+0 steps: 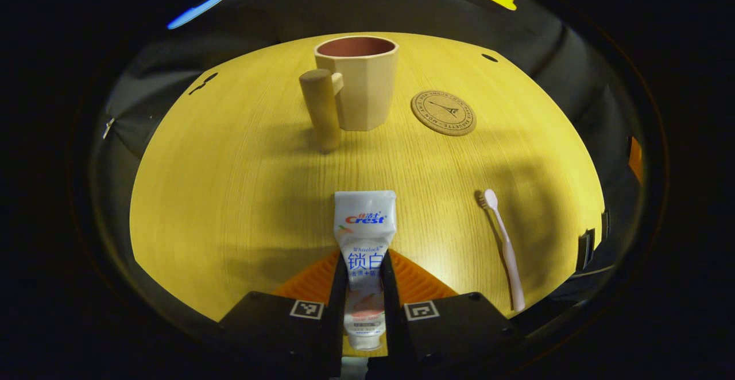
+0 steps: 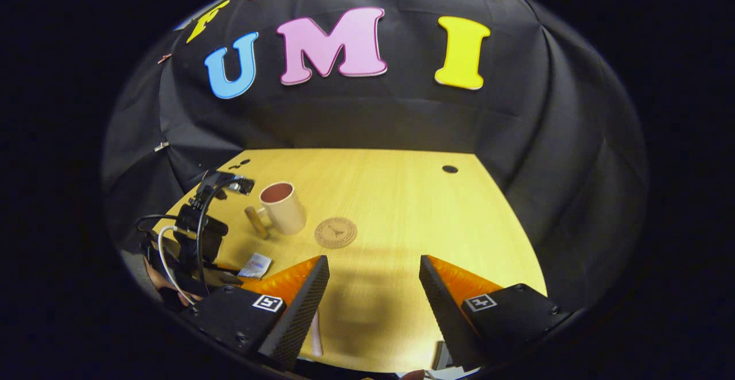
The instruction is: Put the toothbrush and toothpaste on the desktop into the cup, then pick up the cup and place it on the coaster on the desktop.
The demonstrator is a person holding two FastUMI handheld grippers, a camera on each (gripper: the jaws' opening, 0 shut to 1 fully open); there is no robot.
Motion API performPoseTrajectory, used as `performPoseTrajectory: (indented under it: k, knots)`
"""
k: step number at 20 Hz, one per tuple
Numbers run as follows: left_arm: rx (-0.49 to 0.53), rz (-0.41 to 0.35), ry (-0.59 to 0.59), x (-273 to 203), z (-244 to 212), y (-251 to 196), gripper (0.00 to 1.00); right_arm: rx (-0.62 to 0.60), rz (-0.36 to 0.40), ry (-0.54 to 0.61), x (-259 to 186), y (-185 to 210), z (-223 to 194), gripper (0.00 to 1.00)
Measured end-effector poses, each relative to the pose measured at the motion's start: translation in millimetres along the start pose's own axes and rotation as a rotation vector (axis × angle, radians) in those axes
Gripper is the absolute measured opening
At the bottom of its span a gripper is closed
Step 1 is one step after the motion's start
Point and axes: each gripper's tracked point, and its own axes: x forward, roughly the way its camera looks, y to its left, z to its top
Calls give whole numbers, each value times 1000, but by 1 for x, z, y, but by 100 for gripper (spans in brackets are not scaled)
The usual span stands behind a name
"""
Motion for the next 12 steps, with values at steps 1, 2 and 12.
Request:
performPoseTrajectory:
  k: [1,2,12]
  knots:
    - [15,-9,2,1,0,0,37,-3,16,36,3,7,-8,97]
    - [19,-11,-2,1,1,0,31,-9,39,86,6,17,-19,97]
    - [-44,-116,-160,-60,13,28,22,-101,94,431,34,68,-111,82]
